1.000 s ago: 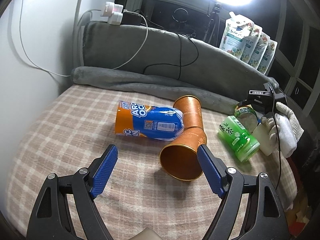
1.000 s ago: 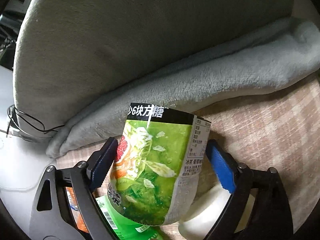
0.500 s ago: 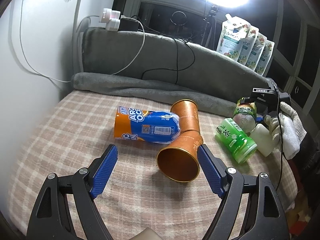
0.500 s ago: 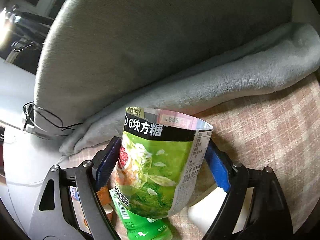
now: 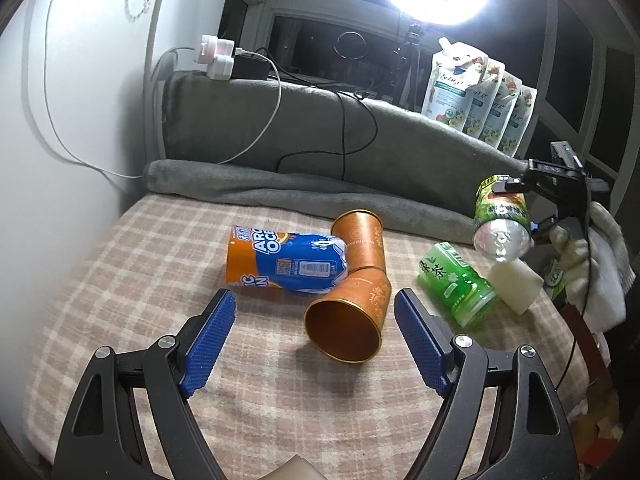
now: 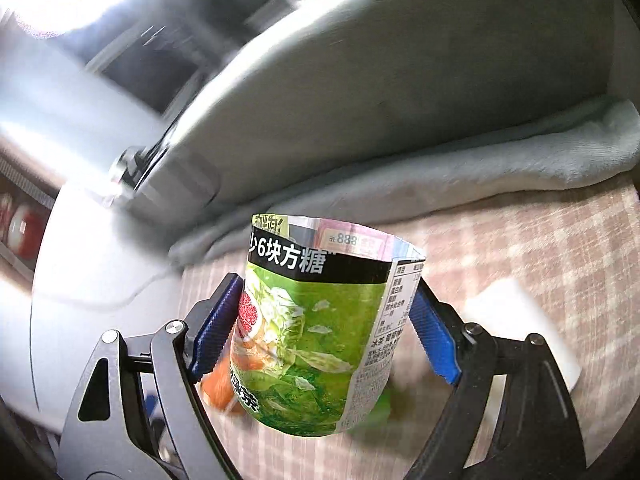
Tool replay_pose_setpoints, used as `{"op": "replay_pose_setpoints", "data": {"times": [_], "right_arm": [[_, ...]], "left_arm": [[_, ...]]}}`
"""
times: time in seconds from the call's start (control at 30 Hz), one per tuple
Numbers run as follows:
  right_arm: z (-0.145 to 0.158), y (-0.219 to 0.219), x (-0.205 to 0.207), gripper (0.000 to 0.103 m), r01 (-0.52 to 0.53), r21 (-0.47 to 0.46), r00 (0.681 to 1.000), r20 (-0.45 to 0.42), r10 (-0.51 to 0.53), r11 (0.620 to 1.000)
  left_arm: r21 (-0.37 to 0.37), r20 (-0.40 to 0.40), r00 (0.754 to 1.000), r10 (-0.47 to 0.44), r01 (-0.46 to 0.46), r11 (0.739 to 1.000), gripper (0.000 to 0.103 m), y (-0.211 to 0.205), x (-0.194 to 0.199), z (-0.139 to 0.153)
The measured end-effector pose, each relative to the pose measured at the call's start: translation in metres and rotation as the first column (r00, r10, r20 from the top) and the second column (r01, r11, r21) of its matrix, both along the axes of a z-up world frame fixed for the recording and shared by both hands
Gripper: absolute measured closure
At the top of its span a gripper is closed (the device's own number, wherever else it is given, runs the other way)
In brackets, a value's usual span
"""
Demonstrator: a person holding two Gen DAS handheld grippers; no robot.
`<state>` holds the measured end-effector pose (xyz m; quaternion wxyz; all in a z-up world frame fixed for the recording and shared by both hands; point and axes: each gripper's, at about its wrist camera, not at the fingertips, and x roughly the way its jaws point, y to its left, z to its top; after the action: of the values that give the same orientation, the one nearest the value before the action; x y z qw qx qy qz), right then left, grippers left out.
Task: Flip cup upright
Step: 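Lift the green cup with the right gripper and rotate it, then lower the green cup beside the left gripper and open the right gripper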
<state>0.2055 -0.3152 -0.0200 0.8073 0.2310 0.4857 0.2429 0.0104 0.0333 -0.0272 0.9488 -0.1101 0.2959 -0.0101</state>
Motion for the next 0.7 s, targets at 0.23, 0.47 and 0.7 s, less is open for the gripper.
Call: {"op": "replay_pose_setpoints", "data": {"times": [0.23,0.47,0.7], "right_arm": [[-0.004,0.038,-0.060,0.019,-0.205,-0.060,0.978,0.011,0.206,0.977],[-0.033,0.090,-0.090,0.019,-0.373,-0.098,0.928,-0.066,0.368,0.923],[-0.064,0.126,-0.100,0.018,-0.473,-0.101,0.877,-0.146,0.457,0.875]], "left_arm": [[-0.027,-0.008,1.000,-0.030,0.030,0.999,0.021,-0.005,-0.004,0.000],[-0.055,-0.019,0.998,-0.054,0.053,0.997,0.021,-0.007,-0.007,0.000],[-0.084,-0.039,0.996,-0.076,0.073,0.994,0.021,-0.007,-0.007,-0.002]]}}
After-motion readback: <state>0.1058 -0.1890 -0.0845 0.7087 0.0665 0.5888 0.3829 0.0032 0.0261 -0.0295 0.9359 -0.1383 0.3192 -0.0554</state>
